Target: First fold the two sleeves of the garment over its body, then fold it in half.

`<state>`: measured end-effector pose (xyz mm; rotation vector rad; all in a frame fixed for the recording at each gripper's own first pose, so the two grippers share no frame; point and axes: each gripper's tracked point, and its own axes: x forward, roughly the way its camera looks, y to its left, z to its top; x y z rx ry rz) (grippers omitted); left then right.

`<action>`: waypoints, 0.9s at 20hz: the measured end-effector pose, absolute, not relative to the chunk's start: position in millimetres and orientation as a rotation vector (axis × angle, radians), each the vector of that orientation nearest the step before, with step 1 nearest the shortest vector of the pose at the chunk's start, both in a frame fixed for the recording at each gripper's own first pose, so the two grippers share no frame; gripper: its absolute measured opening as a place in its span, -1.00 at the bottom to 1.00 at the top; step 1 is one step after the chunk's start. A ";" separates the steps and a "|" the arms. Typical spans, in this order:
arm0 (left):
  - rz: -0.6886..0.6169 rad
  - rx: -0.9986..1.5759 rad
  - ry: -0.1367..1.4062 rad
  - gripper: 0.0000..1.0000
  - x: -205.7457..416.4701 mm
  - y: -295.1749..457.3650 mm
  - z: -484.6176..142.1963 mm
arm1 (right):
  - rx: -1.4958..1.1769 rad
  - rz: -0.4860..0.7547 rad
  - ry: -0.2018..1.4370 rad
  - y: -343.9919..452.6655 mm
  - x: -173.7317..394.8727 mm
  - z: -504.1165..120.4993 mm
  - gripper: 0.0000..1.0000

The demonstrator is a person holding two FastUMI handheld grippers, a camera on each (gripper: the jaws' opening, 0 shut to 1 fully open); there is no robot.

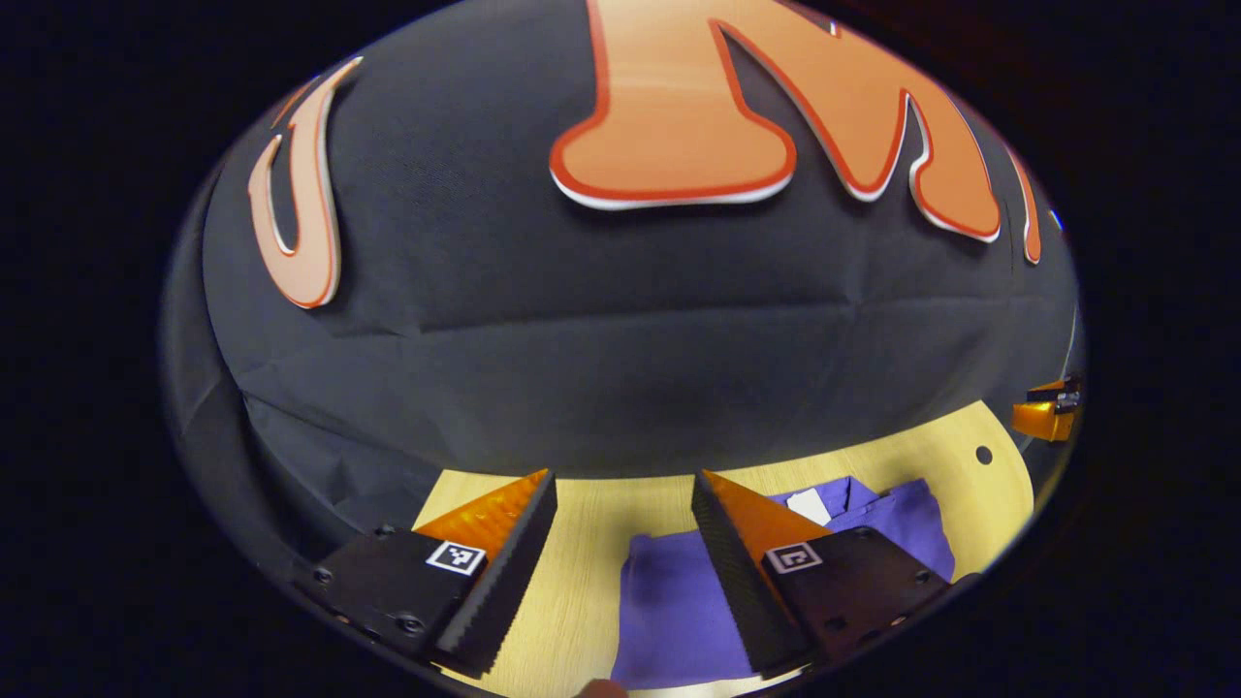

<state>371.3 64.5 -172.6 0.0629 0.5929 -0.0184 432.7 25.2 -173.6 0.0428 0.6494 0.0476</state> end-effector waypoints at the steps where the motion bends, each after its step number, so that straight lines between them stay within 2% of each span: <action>1: -0.014 0.060 0.566 0.87 368.0 67.4 -162.0 | 0.032 0.042 0.627 20.9 434.5 -169.3 0.31; 2: -0.013 0.058 0.549 0.97 363.3 70.8 -153.1 | 0.026 0.040 0.605 20.1 436.6 -165.3 0.22; 3: -0.015 0.051 0.527 0.97 359.2 71.5 -142.3 | 0.025 0.042 0.581 18.9 437.2 -158.9 0.57; 7: -0.020 0.017 0.464 0.98 331.8 74.0 -104.9 | 0.011 0.041 0.490 19.5 441.0 -141.0 0.82; 11: -0.034 -0.019 0.395 0.98 304.6 73.9 -67.6 | -0.022 0.046 0.394 18.7 438.3 -120.6 0.89; 18: -0.060 -0.047 0.271 0.96 247.8 64.3 -7.4 | -0.048 0.026 0.211 17.4 436.9 -81.2 0.91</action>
